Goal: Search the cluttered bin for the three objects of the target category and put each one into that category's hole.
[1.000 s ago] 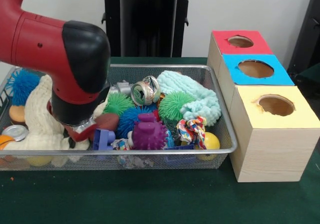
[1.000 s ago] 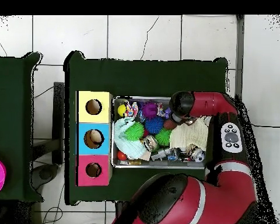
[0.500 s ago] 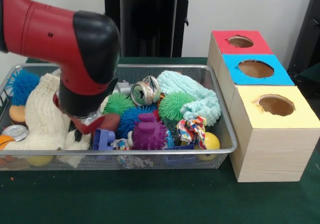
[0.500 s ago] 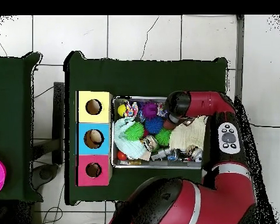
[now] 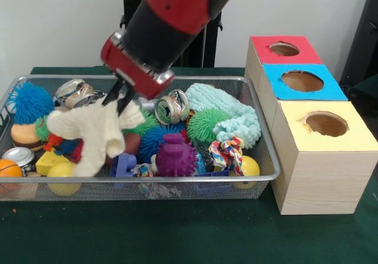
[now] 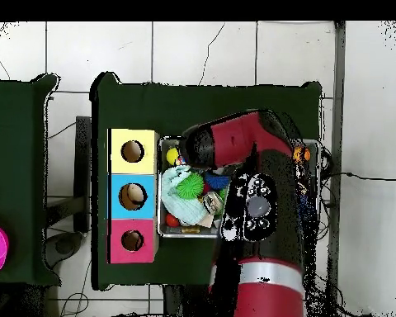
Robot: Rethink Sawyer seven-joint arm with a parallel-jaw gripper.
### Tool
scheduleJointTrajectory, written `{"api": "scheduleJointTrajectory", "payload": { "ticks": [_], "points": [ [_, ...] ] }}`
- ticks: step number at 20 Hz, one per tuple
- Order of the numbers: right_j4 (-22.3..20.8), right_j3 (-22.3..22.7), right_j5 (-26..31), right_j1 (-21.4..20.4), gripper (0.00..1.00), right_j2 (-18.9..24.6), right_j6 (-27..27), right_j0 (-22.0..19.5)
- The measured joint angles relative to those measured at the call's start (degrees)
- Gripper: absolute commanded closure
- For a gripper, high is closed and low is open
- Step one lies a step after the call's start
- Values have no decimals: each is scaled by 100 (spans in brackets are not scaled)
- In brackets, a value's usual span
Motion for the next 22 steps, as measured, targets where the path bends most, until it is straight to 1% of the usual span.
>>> {"api": "scheduleJointTrajectory", "payload": {
  "ticks": [4, 5, 6, 10, 14, 19, 22],
  "points": [
    [117, 120, 0, -464, 100, -72, 0, 257],
    [132, 128, -1, -486, 100, -74, 0, 263],
    [303, 216, 1, -686, 100, -80, 0, 270],
    [630, 380, 1, -927, 100, -96, 0, 198],
    [902, 565, 1, -1060, 100, -112, 0, 66],
    [1090, 803, 1, -1093, 100, -120, 0, -41],
    [1311, 1066, 1, -1093, 100, -120, 0, -104]
  ]
}}
